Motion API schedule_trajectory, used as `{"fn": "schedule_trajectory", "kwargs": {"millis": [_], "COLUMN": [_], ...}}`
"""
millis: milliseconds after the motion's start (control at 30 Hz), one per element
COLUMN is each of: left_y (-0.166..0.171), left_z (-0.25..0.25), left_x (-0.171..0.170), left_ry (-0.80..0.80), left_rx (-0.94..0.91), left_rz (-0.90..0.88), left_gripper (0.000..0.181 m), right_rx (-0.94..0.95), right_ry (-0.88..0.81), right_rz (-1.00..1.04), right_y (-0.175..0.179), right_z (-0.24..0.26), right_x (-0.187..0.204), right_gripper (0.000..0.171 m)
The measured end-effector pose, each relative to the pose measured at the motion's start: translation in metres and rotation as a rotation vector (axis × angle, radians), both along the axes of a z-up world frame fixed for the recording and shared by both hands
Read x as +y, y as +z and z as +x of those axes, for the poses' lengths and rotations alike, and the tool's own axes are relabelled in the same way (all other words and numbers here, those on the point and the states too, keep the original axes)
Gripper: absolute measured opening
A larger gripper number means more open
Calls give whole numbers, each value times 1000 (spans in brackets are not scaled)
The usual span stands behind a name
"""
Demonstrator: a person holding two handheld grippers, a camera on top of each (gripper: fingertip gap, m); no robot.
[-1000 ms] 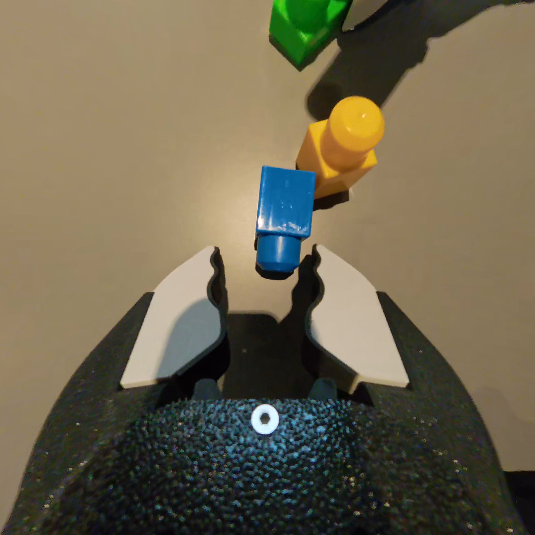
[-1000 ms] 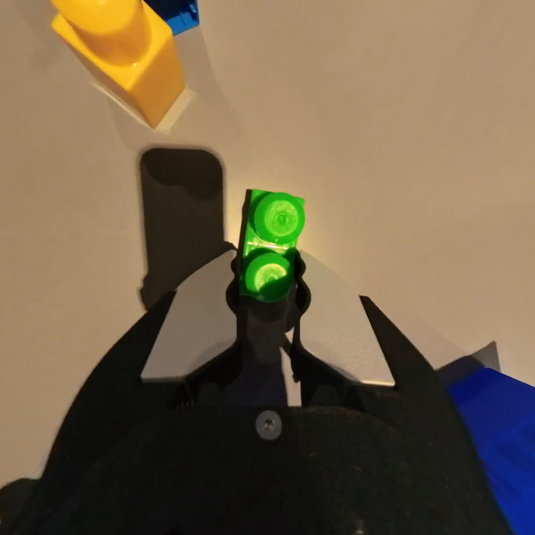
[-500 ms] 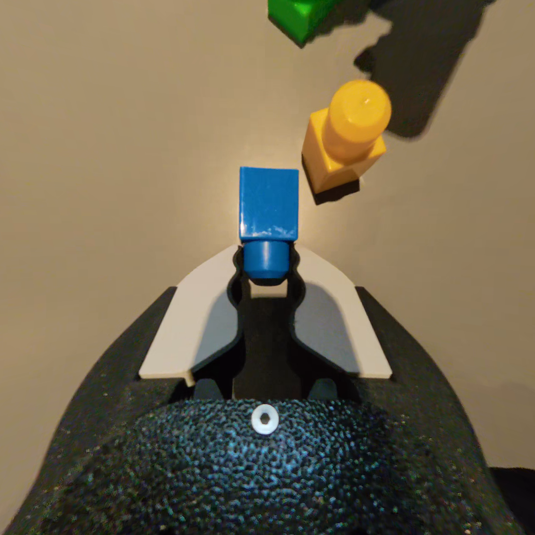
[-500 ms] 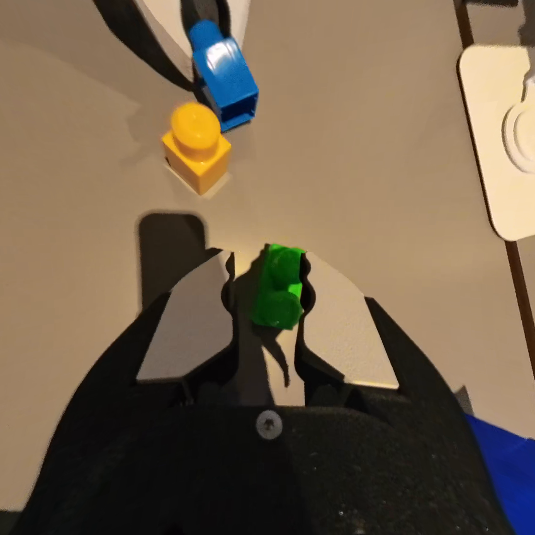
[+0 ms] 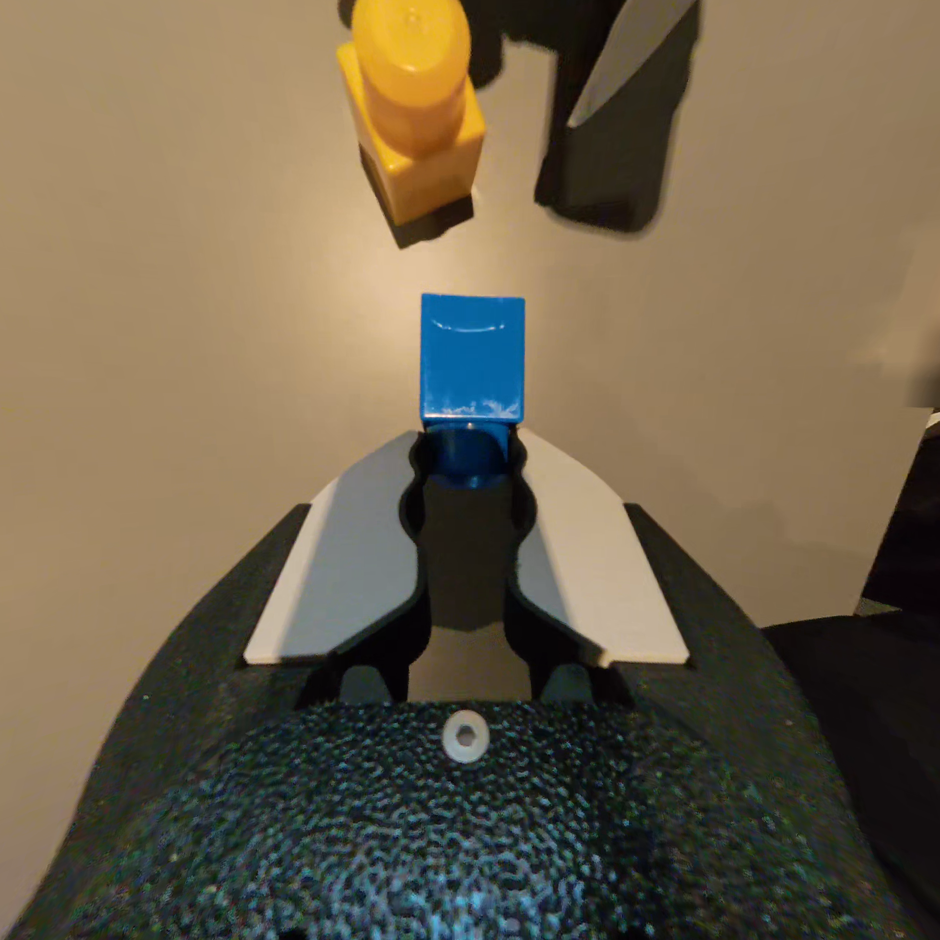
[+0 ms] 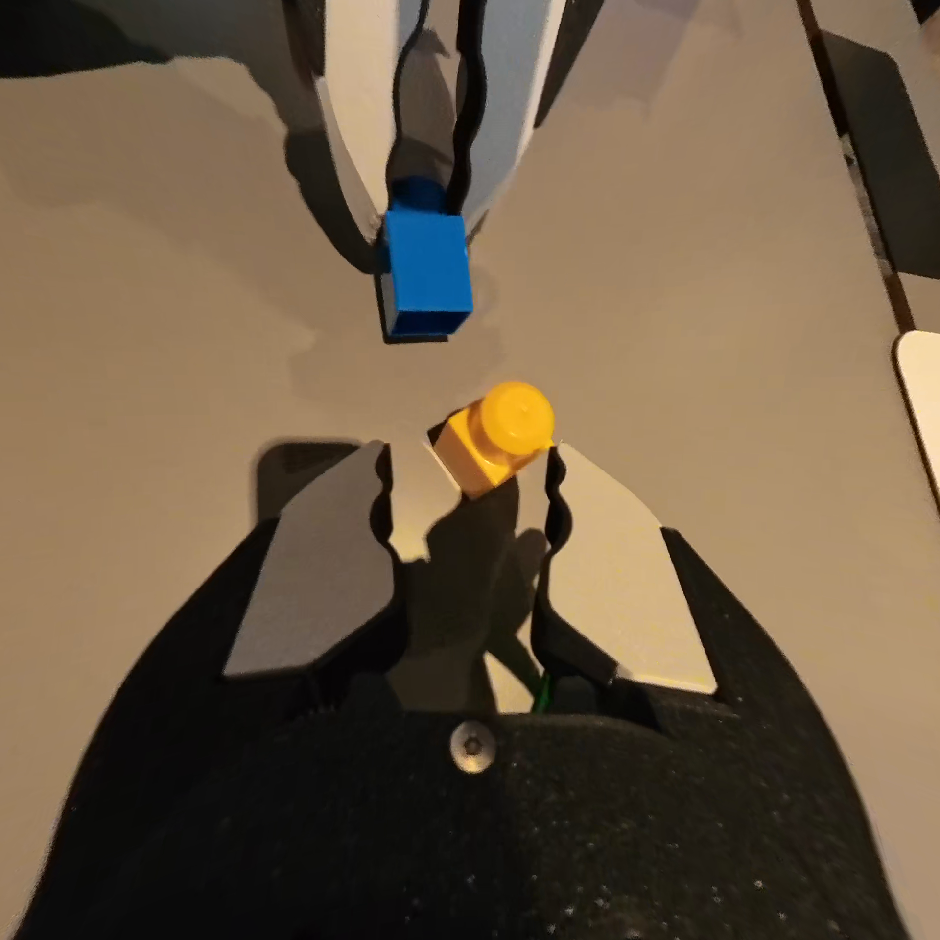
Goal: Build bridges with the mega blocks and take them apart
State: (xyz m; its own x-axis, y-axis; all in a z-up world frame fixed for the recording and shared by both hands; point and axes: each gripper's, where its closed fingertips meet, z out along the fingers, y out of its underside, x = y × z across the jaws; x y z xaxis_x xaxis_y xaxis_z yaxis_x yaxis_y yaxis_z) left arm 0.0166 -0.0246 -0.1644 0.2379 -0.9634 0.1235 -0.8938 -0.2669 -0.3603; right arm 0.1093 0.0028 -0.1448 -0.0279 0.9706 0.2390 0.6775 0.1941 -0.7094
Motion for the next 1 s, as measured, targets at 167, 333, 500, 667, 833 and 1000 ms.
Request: {"fn": "schedule_trajectory", "kwargs": {"millis": [167, 333, 500, 667, 833, 1000], "left_y": [-6, -12, -14, -16, -16, -9], "left_z": [5, 13, 17, 23, 31, 34], "left_x": [-2, 2, 7, 18, 27, 31], "left_ry": [-15, -19, -11, 18, 30, 32], "left_rx": [77, 80, 50, 10, -36, -91], "left_rz": [9, 10, 13, 30, 55, 79], "left_gripper": [31, 30, 31, 30, 31, 30], "right_rx": [28, 8, 18, -8, -36, -6], "right_ry": [-54, -61, -133, -220, -259, -248], "right_rz": [55, 70, 80, 37, 44, 40], "right_y": [-2, -15, -14, -14, -14, -4], "right_z": [-5, -9, -10, 0, 10, 13], "right_x": [14, 17, 27, 35, 40, 39], "right_gripper": [58, 47, 46, 44, 43, 52]}}
